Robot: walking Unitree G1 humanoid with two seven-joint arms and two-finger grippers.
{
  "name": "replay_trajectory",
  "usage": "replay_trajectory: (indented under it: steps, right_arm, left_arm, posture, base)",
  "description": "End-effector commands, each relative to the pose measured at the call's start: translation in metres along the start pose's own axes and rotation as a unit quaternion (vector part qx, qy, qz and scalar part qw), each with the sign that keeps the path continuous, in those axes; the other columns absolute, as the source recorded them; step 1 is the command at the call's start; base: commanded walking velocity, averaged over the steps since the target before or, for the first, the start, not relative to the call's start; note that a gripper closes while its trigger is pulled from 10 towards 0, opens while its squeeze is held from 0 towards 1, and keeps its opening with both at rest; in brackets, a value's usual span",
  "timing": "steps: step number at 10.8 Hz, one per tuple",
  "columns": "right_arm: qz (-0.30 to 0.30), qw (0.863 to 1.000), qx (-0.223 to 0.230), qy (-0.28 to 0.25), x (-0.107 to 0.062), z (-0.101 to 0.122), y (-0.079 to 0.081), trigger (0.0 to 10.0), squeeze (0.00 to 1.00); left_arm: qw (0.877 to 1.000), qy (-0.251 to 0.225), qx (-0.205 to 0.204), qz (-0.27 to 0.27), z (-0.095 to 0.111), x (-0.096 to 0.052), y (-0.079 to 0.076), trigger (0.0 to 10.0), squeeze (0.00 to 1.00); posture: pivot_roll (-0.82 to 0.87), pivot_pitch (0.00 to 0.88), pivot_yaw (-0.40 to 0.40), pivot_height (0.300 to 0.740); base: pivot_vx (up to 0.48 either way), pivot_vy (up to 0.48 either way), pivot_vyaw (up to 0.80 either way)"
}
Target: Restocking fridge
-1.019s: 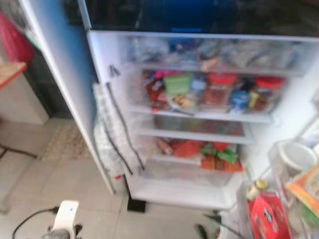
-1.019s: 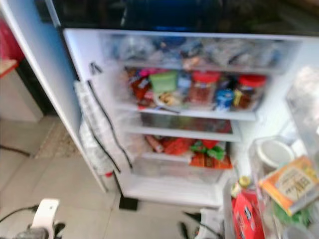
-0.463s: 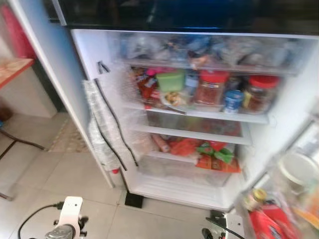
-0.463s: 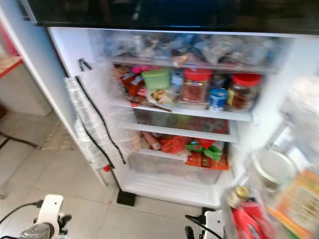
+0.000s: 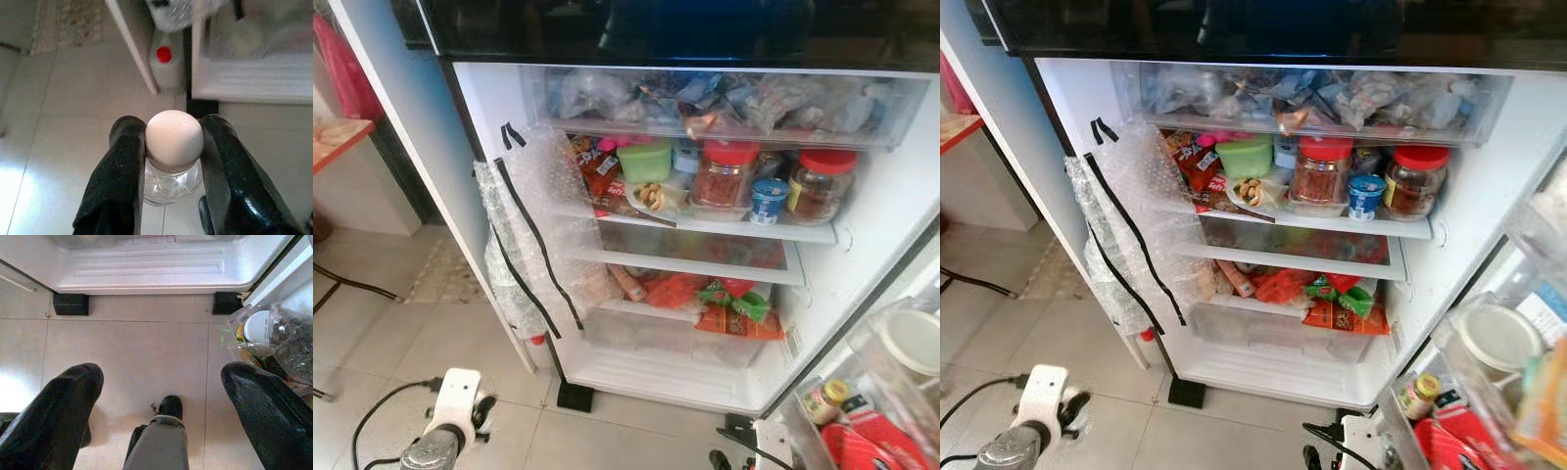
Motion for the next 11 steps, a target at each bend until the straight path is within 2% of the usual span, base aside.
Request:
replay_trajectory:
  steps: [1,2,3,4,6,7,8,9,11]
  right_arm:
    - [-0.008,1.000,-0.008,0.009,-0.001,-0.004,-0.002,10.0,0.00]
    - [-0.021,0.999,-0.021,0.016,-0.001,-0.005,-0.005,10.0,0.00]
    - [-0.028,0.999,-0.035,0.021,-0.001,-0.006,-0.007,10.0,0.00]
    - [-0.038,0.998,-0.036,0.020,-0.002,-0.006,-0.011,10.0,0.00]
    - [-0.049,0.998,-0.033,0.017,-0.004,-0.008,-0.016,10.0,0.00]
    - [-0.055,0.998,-0.031,0.017,-0.005,-0.010,-0.020,10.0,0.00]
    - [-0.058,0.997,-0.050,0.023,-0.005,-0.010,-0.021,10.0,0.00]
    - [-0.054,0.997,-0.049,0.026,-0.005,-0.010,-0.021,10.0,0.00]
    - [-0.045,0.997,-0.057,0.029,-0.005,-0.011,-0.018,10.0,0.00]
  left_arm:
    - [1.000,-0.016,0.006,-0.007,0.002,-0.001,-0.002,10.0,0.00]
    - [0.990,-0.138,0.011,-0.011,0.056,0.005,-0.028,10.0,0.00]
    - [0.987,-0.162,0.009,-0.015,0.069,0.006,-0.034,10.0,0.00]
    - [0.980,-0.197,-0.016,-0.015,0.086,0.006,-0.039,10.0,0.00]
    - [0.969,-0.246,-0.010,-0.017,0.107,-0.001,-0.048,10.0,0.00]
    - [0.962,-0.272,-0.009,-0.011,0.121,-0.006,-0.047,10.0,0.00]
    - [0.958,-0.287,-0.009,-0.008,0.131,-0.009,-0.044,10.0,0.00]
    - [0.952,-0.305,-0.010,-0.011,0.145,-0.011,-0.042,10.0,0.00]
    - [0.954,-0.300,-0.016,-0.021,0.148,-0.012,-0.044,10.0,0.00]
  posture:
    - [0.02,0.000,0.036,0.740]
    - [0.02,0.000,0.033,0.740]
    - [0.01,0.000,0.034,0.740]
    - [0.01,0.000,0.034,0.740]
    - [0.00,0.007,0.033,0.740]
    - [0.00,0.024,0.033,0.740]
    - [-0.01,0.038,0.035,0.740]
    - [-0.01,0.050,0.040,0.740]
    - [-0.04,0.042,0.061,0.740]
  base:
    - [0.000,0.000,0.00]
    - [0.000,0.000,0.00]
    - [0.000,0.000,0.00]
    - [0.000,0.000,0.00]
    - [0.000,0.000,0.00]
    - [0.000,0.000,0.00]
    - [0.000,0.000,-0.42]
    - [0.000,0.000,-0.75]
    - [0.000,0.000,-0.72]
Point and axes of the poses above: a point about 5 cm out from each wrist's last joint towards the gripper, its own x axis pointing out of the wrist towards the gripper, its own z axis along the axis of the wrist's last joint, y = z × x, the point moved 3 cm from there along x, pointing out of the wrist towards the gripper, and after that the axes turned 15 degrees about x, right-handed, at the moved point
